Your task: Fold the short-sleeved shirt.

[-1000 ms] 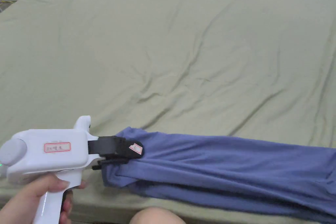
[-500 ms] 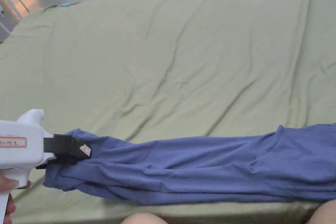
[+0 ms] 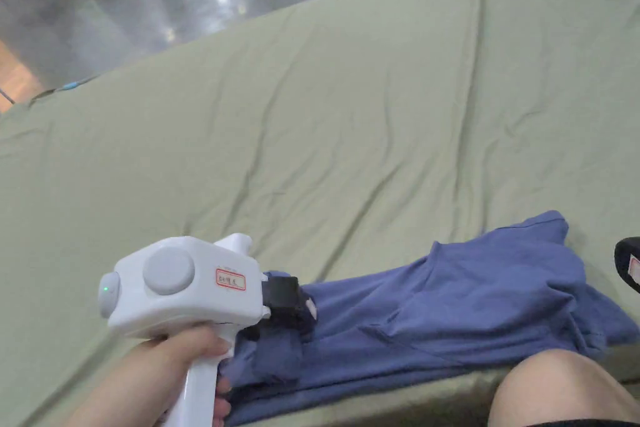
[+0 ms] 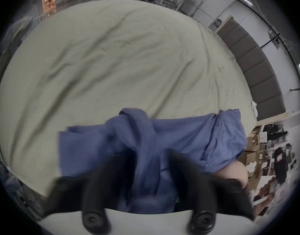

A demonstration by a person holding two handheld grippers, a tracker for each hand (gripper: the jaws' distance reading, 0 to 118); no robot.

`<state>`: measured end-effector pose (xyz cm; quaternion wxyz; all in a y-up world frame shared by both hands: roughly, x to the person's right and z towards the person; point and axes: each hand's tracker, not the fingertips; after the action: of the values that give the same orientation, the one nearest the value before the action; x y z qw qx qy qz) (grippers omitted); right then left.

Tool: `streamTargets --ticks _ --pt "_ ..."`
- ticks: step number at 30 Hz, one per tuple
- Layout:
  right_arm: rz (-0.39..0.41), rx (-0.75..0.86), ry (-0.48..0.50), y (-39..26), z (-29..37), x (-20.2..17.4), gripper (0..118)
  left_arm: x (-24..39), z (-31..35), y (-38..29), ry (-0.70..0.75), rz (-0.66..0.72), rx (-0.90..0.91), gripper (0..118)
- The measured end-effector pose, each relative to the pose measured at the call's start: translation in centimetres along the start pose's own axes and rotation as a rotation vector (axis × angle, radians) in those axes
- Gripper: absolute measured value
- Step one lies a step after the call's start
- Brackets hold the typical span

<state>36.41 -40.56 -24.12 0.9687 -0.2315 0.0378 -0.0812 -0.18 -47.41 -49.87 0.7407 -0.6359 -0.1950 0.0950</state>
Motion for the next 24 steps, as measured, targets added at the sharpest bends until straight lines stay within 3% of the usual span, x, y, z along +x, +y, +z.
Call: streamTargets --ticks 1,2,6,8,9,11,12,14,18,21,24 --pt "-0.016 -0.008 -0.008 -0.3 0.2 0.5 2 0.3 -0.5 0.0 -0.020 0.016 -0.028 104" --pt "-0.035 -0.015 -0.013 -0.5 0.3 1.1 2 0.9 -0.1 -0.3 -0.052 0.030 -0.033 111" --pt "-0.070 -0.018 -0.013 -1.3 0.7 2.2 2 1.8 5.6 -0.9 -0.074 -0.073 0.180 107" --pt "-0.066 -0.021 -0.024 -1.5 0.5 2.3 2 1.8 8.0 -1.9 -0.042 -0.145 0.277 95" --pt "-0.064 -0.023 -0.027 -1.5 0.4 2.3 2 1.8 8.3 -2.2 0.027 -0.167 0.300 80" --pt "-0.061 -0.027 -0.026 -1.5 0.3 2.2 2 2.3 6.8 -2.6 0.246 -0.237 0.289 14" --pt "-0.060 -0.028 -0.024 -1.5 0.2 2.1 2 2.3 5.0 -2.6 0.316 -0.281 0.241 5" --pt "-0.051 -0.023 -0.015 -1.3 0.5 1.9 2 2.2 0.8 -2.8 0.451 -0.323 0.141 5" --pt "-0.020 -0.007 -0.040 -1.1 1.5 1.5 2 3.2 -3.5 -3.5 0.291 -0.234 0.094 4" --pt "-0.030 -0.014 -0.056 -1.2 1.8 1.7 2 5.7 -4.2 -3.7 0.245 -0.279 0.135 4" --pt "-0.041 -0.028 -0.067 -1.4 1.7 1.6 2 7.1 -3.4 -3.4 0.056 -0.273 0.109 4"
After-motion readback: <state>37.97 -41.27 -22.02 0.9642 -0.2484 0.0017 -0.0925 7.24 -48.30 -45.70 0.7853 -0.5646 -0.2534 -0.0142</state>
